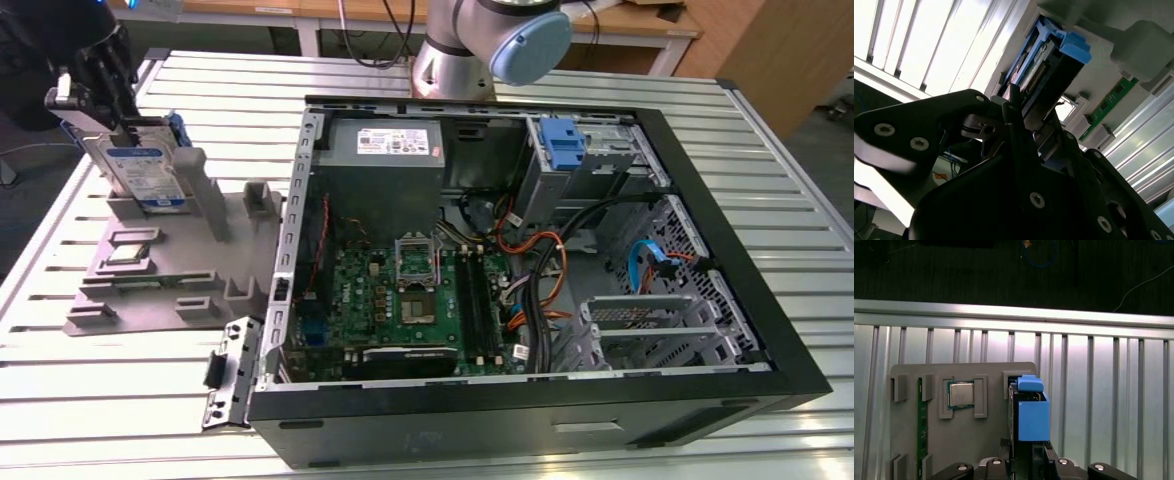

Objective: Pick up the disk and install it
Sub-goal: 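Pick up the disk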

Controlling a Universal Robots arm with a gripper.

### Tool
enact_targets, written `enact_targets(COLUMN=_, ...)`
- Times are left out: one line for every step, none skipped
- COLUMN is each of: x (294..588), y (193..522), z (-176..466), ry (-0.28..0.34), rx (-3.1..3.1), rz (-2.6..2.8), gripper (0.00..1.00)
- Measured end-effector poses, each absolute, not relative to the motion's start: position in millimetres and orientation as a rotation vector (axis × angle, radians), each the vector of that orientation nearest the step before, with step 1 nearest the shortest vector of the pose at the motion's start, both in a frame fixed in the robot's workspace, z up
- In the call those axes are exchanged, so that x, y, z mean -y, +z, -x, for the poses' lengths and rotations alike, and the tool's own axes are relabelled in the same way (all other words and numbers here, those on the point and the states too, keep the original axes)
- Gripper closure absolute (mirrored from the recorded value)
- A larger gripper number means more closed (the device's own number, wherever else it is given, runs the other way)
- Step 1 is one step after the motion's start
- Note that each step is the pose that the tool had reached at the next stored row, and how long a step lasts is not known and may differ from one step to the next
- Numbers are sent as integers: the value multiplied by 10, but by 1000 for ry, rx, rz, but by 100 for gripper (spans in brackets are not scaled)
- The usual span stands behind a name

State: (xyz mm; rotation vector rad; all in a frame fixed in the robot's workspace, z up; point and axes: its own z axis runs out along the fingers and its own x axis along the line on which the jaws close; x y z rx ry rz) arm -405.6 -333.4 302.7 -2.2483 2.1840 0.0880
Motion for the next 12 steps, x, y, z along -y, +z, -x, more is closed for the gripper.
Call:
enact_targets(x=3334, y=3027, z=4056, ry=88, rx=-2184, rz=2248, gripper=65)
enact_targets(x=3334, y=3027, z=4057, ry=88, rx=-2184, rz=2248, gripper=65)
enact_targets(x=3334, y=3027, z=4057, ry=88, rx=-2184, rz=2248, gripper=65)
enact_targets(x=3334, y=3027, z=4056, ry=88, rx=-2185, rz=2247, gripper=65)
enact_targets(x=3333, y=3026, z=4056, ry=88, rx=-2198, rz=2234, gripper=65)
enact_targets(x=3333, y=3025, z=4057, ry=88, rx=-2217, rz=2214, gripper=65)
enact_targets(x=3333, y=3023, z=4057, ry=88, rx=-2237, rz=2194, gripper=65)
enact_targets(x=3333, y=3022, z=4057, ry=88, rx=-2257, rz=2173, gripper=65)
enact_targets(x=3334, y=3022, z=4056, ry=88, rx=-2263, rz=2166, gripper=65)
enact_targets(x=3334, y=3022, z=4057, ry=88, rx=-2263, rz=2166, gripper=65)
enact_targets(x=3334, y=3021, z=4057, ry=88, rx=-2263, rz=2166, gripper=65)
enact_targets(x=3334, y=3020, z=4057, ry=88, rx=-2262, rz=2166, gripper=65)
